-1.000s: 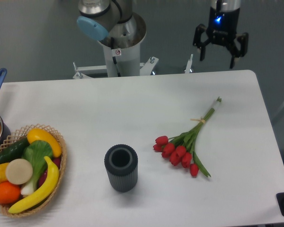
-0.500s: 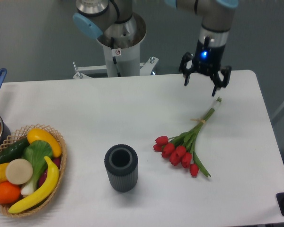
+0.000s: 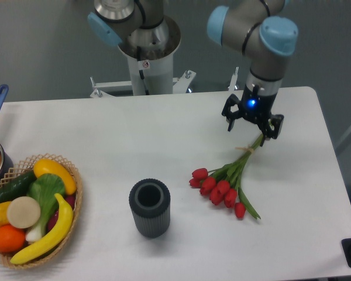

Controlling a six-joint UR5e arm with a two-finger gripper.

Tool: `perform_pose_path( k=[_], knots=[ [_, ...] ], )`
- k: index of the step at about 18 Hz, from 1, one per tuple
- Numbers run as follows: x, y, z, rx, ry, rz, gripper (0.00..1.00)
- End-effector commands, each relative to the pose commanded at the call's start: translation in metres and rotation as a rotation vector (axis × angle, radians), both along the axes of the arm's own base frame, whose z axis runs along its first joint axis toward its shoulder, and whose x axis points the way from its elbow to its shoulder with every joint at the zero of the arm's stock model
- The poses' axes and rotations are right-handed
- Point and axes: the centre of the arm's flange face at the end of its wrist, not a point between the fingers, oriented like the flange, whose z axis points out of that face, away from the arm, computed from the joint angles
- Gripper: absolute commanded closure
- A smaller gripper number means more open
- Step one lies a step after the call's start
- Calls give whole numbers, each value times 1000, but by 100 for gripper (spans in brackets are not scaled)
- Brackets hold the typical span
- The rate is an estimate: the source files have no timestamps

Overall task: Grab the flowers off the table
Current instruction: 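Lower the open gripper over the tulip stems near the tie, then close the gripper around the tulip stems below the blooms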

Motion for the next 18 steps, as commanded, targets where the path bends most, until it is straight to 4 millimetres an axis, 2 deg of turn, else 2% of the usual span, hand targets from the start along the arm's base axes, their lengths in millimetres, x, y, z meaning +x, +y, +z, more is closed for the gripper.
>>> perform_pose_path(
  k=[2, 8, 10, 14, 16, 18],
  knots=[
    [-2, 12, -8, -4, -7, -18, 0],
    [-17, 20, -24, -11, -11, -18, 0],
    [-13, 30, -28, -34, 6, -35, 0],
    [-12, 35, -42, -47, -16, -27, 0],
    [-3, 44, -55, -57, -41, -46, 0],
    [-1, 44, -58, -61, -48, -46, 0]
  ],
)
